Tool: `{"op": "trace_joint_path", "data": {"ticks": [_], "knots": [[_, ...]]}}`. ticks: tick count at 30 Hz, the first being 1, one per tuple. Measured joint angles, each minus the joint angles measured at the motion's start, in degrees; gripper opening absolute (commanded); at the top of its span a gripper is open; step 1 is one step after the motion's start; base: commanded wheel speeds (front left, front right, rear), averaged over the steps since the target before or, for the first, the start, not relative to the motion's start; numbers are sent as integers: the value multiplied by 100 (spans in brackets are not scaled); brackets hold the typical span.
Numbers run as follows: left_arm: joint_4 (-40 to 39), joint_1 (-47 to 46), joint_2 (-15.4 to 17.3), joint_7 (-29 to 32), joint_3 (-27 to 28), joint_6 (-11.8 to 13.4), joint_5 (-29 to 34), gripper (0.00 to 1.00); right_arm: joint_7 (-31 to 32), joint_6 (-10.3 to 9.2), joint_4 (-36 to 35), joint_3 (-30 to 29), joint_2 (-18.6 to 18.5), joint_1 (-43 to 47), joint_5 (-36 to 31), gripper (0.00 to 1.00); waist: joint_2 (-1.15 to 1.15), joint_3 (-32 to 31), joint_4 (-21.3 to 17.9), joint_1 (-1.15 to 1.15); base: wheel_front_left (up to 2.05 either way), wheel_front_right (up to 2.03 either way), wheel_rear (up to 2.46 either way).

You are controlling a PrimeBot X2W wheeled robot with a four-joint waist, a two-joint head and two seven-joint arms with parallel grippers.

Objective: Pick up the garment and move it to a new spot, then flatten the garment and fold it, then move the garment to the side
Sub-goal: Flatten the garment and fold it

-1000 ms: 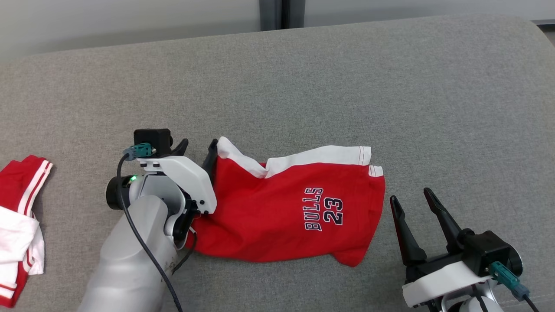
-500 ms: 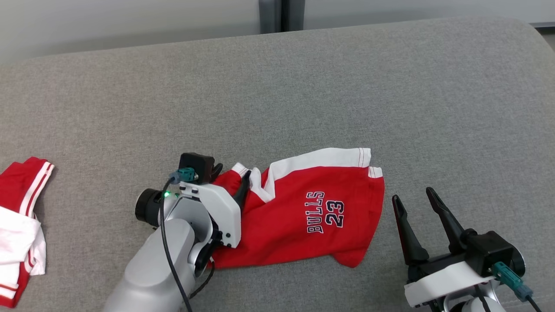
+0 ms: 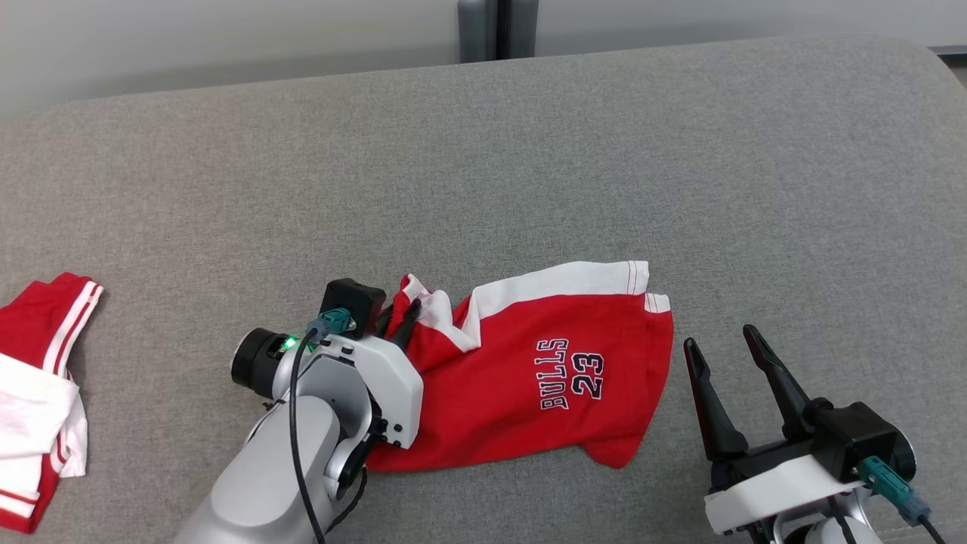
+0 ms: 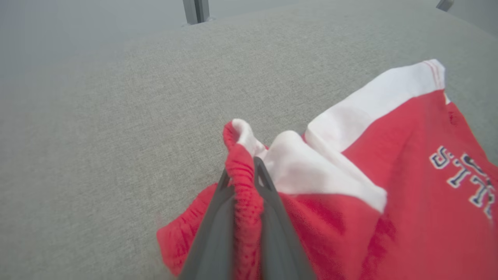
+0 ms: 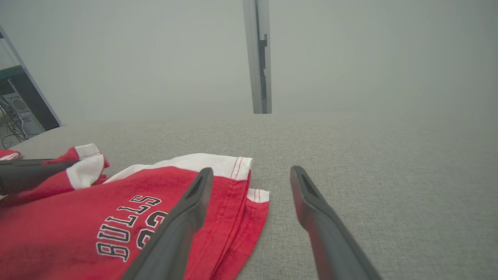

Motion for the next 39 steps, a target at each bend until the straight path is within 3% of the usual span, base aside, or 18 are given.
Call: {"op": "trace_joint_path", "data": {"ticks": [6,12,13,18,20,21,23,36,37,38,39], "knots": [[-480,165,77,-434,343,193,-213,0,0,0,29,-42,-1,-9,55,100,0,-77,36,0,0,0,0],[-714,594,151,-642,801,189,-769,4,-1,0,609,88,44,-465,936,100,0,-102,159,0,0,0,0],[-712,681,169,-624,844,171,-845,16,0,0,854,230,4,-578,1070,100,0,-104,187,0,0,0,0],[-661,859,265,-569,957,196,-998,42,20,0,1987,1025,-318,-1311,1759,100,0,-99,319,0,0,0,0],[-658,916,252,-568,999,200,-1085,69,38,-1,2293,1319,-405,-1622,2024,100,0,-86,352,0,0,0,0],[-653,933,245,-567,1003,210,-1093,89,91,-1,2418,1486,-437,-1773,2159,100,0,-77,371,0,0,0,0],[-648,935,252,-577,1013,232,-1093,100,134,-1,2644,1740,-488,-2041,2374,100,0,-57,404,0,0,0,0],[-605,923,226,-641,875,280,-1032,100,388,-1,3843,2772,-661,-3195,3306,100,0,33,578,0,0,0,0],[-600,916,221,-643,862,280,-1029,100,386,-1,3878,2830,-672,-3231,3375,57,0,37,590,0,0,0,0],[-595,904,216,-644,851,280,-1029,100,377,-1,3931,2910,-691,-3272,3396,32,0,41,601,0,0,0,0],[-591,893,212,-646,849,280,-1027,100,349,-1,3996,2982,-711,-3318,3399,0,0,46,610,0,0,0,0]]}}
